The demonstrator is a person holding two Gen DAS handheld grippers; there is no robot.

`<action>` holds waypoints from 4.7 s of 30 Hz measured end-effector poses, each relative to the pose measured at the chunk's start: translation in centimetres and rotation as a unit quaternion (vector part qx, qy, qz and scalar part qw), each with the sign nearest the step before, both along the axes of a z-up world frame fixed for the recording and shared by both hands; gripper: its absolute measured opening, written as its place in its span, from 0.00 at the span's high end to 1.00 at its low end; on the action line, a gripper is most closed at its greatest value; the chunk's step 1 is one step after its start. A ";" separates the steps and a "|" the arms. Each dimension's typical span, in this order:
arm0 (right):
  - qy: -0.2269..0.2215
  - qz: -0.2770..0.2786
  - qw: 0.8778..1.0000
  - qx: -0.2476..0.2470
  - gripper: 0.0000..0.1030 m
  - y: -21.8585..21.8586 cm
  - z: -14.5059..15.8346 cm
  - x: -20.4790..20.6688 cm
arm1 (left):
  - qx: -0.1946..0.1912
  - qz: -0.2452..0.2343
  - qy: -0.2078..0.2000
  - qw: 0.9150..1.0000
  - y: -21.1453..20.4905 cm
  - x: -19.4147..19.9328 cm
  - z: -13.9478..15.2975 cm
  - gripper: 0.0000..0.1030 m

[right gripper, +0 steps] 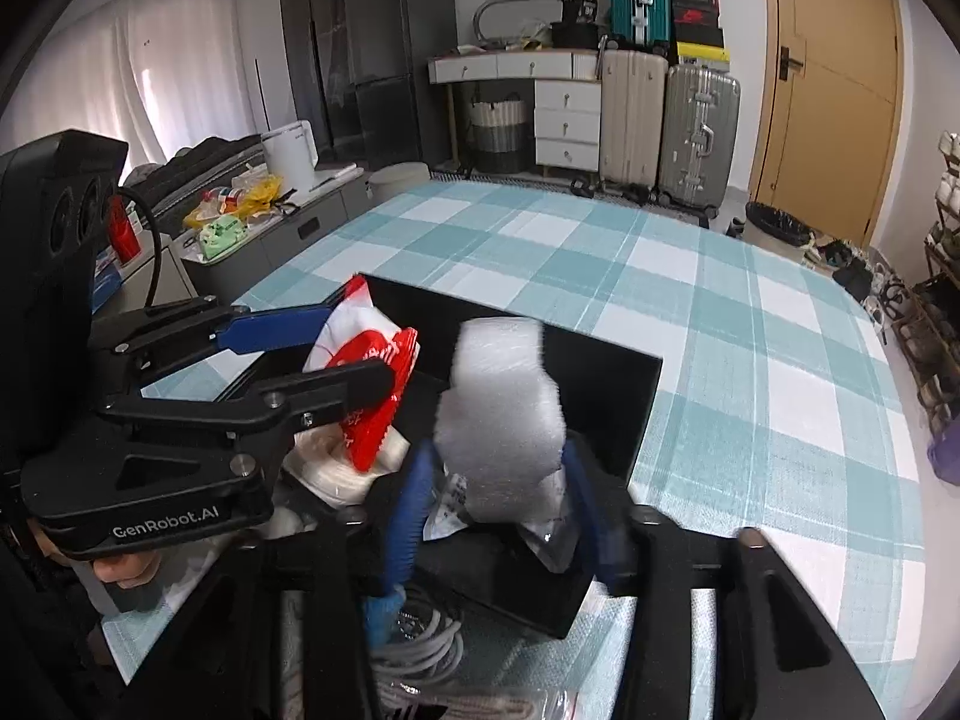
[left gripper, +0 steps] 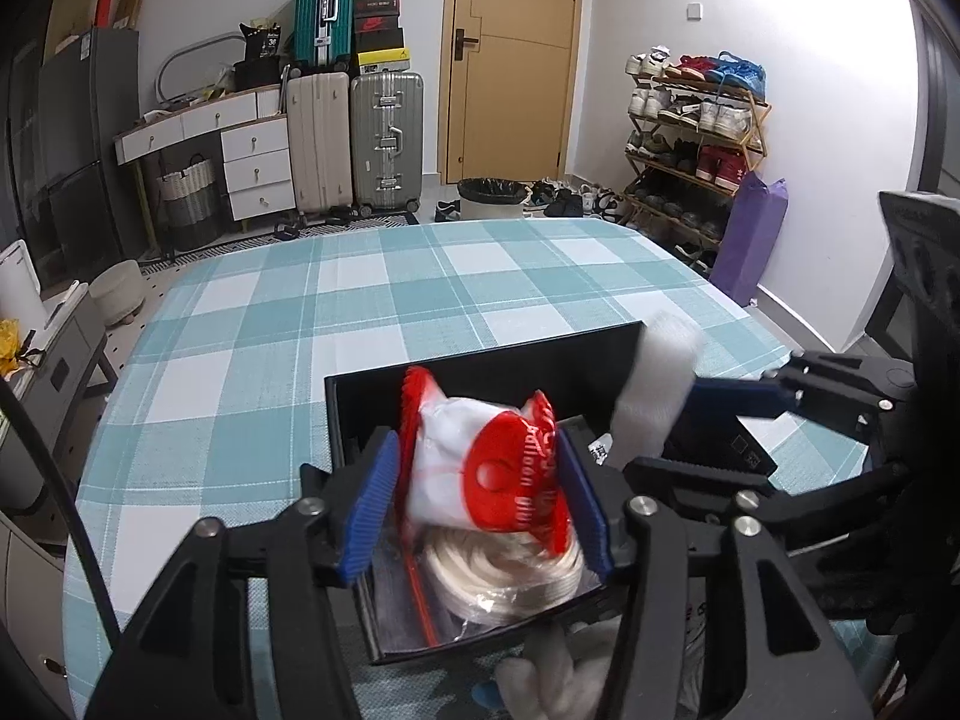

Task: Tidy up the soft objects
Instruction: 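Release the foam block and red packet into the box with both grippers, then move both grippers back toward the doll and adidas cord bag, then grasp the bagged adidas cord with the right gripper while the left grasps the white doll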

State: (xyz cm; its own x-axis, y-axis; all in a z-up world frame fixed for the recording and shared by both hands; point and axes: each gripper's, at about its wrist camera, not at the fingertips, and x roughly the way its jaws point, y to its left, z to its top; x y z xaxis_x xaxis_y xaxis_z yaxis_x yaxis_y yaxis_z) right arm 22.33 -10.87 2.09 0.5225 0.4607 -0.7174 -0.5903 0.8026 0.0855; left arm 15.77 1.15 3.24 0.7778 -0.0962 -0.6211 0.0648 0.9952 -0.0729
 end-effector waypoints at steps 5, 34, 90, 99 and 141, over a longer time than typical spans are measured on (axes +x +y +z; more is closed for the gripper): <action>-0.025 -0.014 1.000 0.005 0.17 -0.7 1.1 -1.1 | -0.011 0.004 -0.005 1.000 0.5 -0.6 0.4 0.19; -0.002 -0.039 0.996 0.082 0.00 -6.4 1.4 -8.8 | 0.008 0.046 -0.058 0.997 1.4 -8.8 1.1 0.00; 0.054 0.054 0.997 -0.012 0.00 -2.2 -2.9 -10.4 | 0.022 0.003 -0.012 1.000 -0.6 -9.0 -1.1 0.00; 0.037 0.075 0.996 -0.026 0.00 -2.7 -2.0 -10.6 | 0.019 0.005 -0.011 1.000 -0.5 -8.9 -1.2 0.00; 0.061 0.237 0.968 -0.057 0.49 -0.6 -3.3 -9.9 | 0.011 0.009 -0.007 1.000 0.4 -8.7 -1.6 0.00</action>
State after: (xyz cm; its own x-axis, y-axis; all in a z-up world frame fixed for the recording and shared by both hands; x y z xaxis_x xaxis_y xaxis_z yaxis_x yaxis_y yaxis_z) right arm 12.42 -11.49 -1.19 0.1801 0.5429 -0.8203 -0.8856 0.4524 0.1049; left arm 7.06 1.54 1.66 0.7878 -0.0676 -0.6122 0.0470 0.9977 -0.0497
